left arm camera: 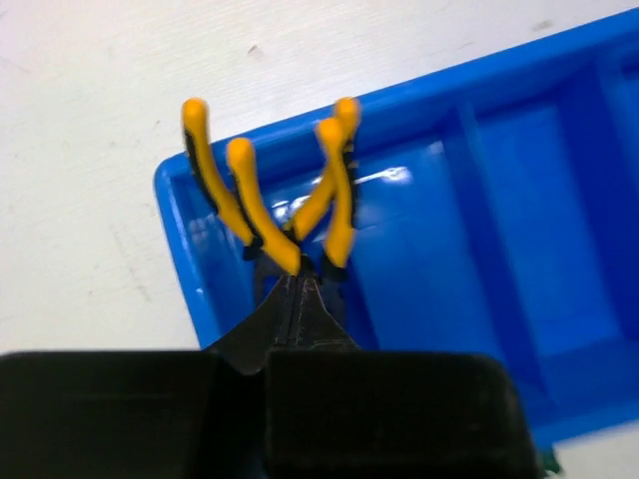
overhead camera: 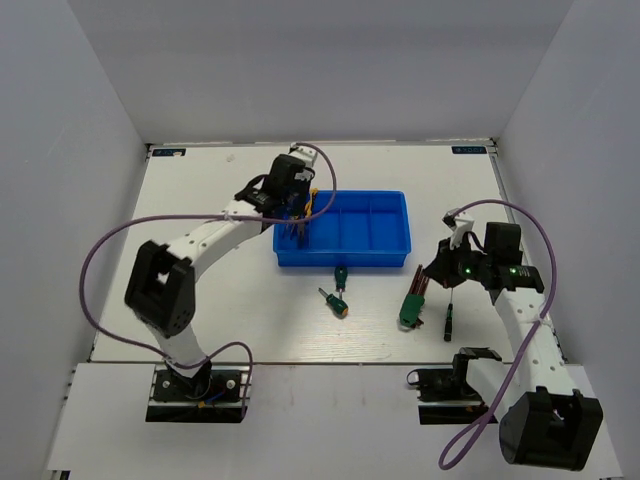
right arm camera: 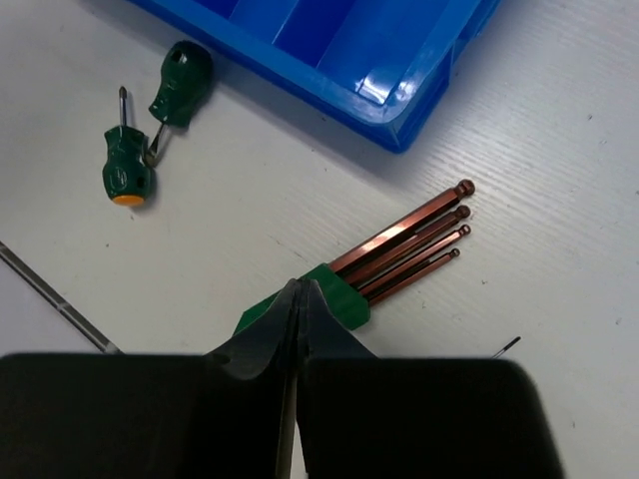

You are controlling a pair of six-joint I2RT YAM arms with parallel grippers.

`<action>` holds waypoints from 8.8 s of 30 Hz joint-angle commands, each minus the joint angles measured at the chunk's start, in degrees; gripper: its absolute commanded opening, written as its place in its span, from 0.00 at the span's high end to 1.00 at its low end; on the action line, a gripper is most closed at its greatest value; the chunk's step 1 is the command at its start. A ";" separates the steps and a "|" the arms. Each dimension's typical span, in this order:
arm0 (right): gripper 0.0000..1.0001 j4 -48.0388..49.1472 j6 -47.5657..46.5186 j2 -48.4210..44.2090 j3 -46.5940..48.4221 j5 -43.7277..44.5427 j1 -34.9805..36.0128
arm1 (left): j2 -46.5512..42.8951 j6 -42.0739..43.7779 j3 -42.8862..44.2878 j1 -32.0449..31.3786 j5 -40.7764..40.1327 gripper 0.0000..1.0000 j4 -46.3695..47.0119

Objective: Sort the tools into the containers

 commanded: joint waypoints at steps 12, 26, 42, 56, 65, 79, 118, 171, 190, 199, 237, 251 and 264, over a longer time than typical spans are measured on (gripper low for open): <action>0.10 -19.24 -5.99 17.24 9.36 11.64 3.98 | -39.05 -14.17 -27.53 -4.56 19.15 0.37 -4.43; 0.10 -7.99 16.21 23.66 4.79 19.11 11.82 | -44.95 -16.46 -32.80 -6.14 18.61 0.37 -3.90; 0.10 -0.43 29.27 25.86 0.13 32.12 19.37 | -47.60 -18.66 -34.39 -7.20 16.77 0.37 -4.52; 0.50 0.72 31.73 28.76 -1.01 34.59 22.19 | -48.65 -19.27 -33.87 -7.72 16.15 0.37 -6.27; 1.00 -3.23 28.83 23.05 -0.22 33.19 22.10 | -49.18 -19.27 -33.34 -7.72 15.10 0.37 -7.33; 1.00 -10.35 22.15 13.03 6.45 16.84 22.19 | -47.42 -19.27 -30.53 -8.25 16.15 0.37 -7.33; 1.00 12.76 36.47 63.73 61.04 24.56 36.87 | -46.01 -24.02 -28.94 -8.78 12.90 0.38 -11.11; 0.62 -13.53 19.95 12.94 17.37 37.14 24.57 | -20.27 -38.15 -31.40 -22.23 14.83 0.48 -5.04; 0.57 -7.99 22.94 8.81 8.66 27.82 19.64 | -5.96 -56.01 -15.68 -28.73 2.44 0.39 -15.15; 0.57 -6.32 23.73 5.20 6.47 25.01 17.62 | 0.13 -61.89 -10.75 -31.10 0.60 0.37 -20.86; 0.57 -4.74 26.02 3.09 4.61 17.98 11.29 | 3.30 -69.72 -9.43 -33.38 -6.87 0.99 -28.25; 0.99 -4.56 24.87 2.57 4.44 13.85 9.53 | -4.27 -54.11 9.28 -38.40 -15.66 1.00 -36.52; 0.68 -3.24 24.70 0.28 3.03 13.05 7.69 | 20.42 -30.70 45.23 -26.73 -21.82 1.00 -36.16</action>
